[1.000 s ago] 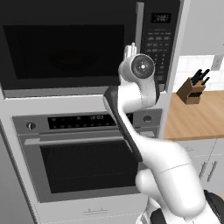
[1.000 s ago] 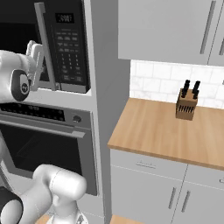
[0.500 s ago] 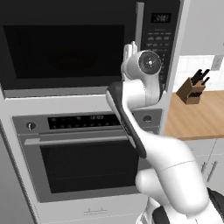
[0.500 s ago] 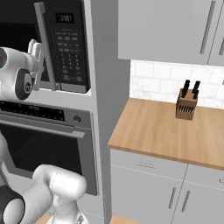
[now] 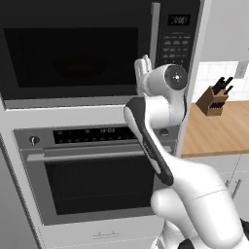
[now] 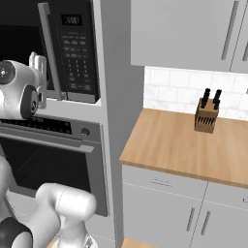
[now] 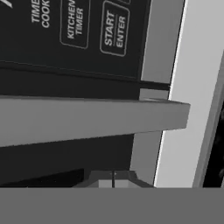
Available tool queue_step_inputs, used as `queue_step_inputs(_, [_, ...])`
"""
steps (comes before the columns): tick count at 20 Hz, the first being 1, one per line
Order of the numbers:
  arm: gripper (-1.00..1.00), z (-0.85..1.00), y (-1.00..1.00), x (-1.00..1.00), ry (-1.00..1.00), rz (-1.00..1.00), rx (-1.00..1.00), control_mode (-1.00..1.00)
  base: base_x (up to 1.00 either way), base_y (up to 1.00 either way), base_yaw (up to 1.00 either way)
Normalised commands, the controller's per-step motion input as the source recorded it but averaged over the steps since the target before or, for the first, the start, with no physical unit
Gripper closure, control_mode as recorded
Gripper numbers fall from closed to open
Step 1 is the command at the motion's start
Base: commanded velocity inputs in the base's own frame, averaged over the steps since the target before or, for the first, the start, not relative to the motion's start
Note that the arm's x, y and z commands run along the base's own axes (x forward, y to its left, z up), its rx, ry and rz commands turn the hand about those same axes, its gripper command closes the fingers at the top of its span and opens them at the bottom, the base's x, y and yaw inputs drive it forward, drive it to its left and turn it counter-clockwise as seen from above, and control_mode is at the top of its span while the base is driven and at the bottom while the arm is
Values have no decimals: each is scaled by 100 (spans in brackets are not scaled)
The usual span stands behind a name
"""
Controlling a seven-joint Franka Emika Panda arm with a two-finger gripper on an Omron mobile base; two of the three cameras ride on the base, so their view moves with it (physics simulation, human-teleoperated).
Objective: Open the microwave, place the bowl with waffle inside the microwave, then close the microwave door and turn it on.
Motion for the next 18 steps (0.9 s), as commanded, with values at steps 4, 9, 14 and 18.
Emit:
queue_step_inputs(4, [100, -40, 0, -98, -1, 25, -11, -100, 0, 0, 0])
queue_step_inputs(9, [100, 0, -27, -100, -17, 21, 2, -100, 0, 0, 0])
queue_step_inputs(14, [100, 43, -57, -60, -11, 3, 12, -100, 0, 0, 0])
queue_step_inputs(18, [100, 59, -76, -37, -11, 0, 17, -100, 0, 0, 0])
